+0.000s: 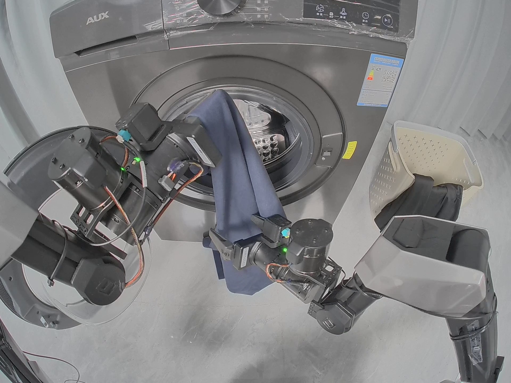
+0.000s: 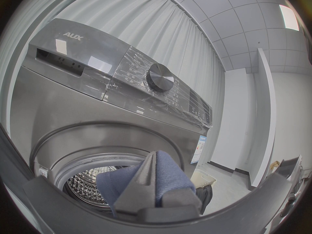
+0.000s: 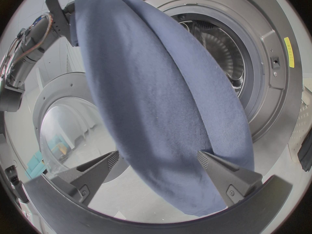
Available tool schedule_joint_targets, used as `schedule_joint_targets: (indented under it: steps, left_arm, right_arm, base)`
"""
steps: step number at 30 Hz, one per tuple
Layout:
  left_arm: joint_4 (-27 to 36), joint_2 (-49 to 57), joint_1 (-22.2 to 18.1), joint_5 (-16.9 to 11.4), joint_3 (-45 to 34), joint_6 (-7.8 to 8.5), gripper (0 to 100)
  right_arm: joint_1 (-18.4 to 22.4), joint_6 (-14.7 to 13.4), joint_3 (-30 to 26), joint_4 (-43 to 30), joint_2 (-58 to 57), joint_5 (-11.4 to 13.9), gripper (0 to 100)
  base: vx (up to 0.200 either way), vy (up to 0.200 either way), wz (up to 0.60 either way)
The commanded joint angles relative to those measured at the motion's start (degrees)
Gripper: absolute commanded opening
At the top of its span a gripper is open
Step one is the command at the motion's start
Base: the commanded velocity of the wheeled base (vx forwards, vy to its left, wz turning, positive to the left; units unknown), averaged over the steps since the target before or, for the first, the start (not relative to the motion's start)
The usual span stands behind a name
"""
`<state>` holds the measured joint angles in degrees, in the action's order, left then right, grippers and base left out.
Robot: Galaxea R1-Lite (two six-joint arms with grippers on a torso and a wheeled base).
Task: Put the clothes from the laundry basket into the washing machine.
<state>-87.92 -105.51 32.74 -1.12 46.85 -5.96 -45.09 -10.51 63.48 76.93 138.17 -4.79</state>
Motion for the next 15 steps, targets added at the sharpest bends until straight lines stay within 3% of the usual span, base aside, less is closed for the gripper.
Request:
schedule_joint_targets:
  steps: [1,2,9,12,15]
  left_arm:
    - [-0.06,0.22,0.22,-0.02,-0.09,-0.1,0]
    - [-0.06,0.22,0.22,-0.02,-0.09,-0.02,0]
    - [-0.15,-0.49,-0.4,-0.02,-0.18,-0.02,0]
    - [-0.15,-0.49,-0.58,-0.02,-0.27,-0.1,0]
    - [-0.15,-0.49,-1.02,-0.11,-0.35,-0.1,0]
  right_arm:
    - [1.06,-0.21,3.32,-0.03,3.51,-0.31,100]
    - [1.15,-0.21,3.41,0.06,3.69,-0.31,0]
    - [1.24,-0.3,1.83,0.41,1.05,-0.31,0]
    - [1.5,-0.3,-0.63,0.67,-1.59,-0.31,0]
    - [2.64,0.05,-6.87,0.76,-7.21,-0.22,0]
  base:
    - [0.0,0.0,0.0]
    - [0.0,0.0,0.0]
    - [0.0,0.0,0.0]
    - [0.0,0.0,0.0]
    - [0.0,0.0,0.0]
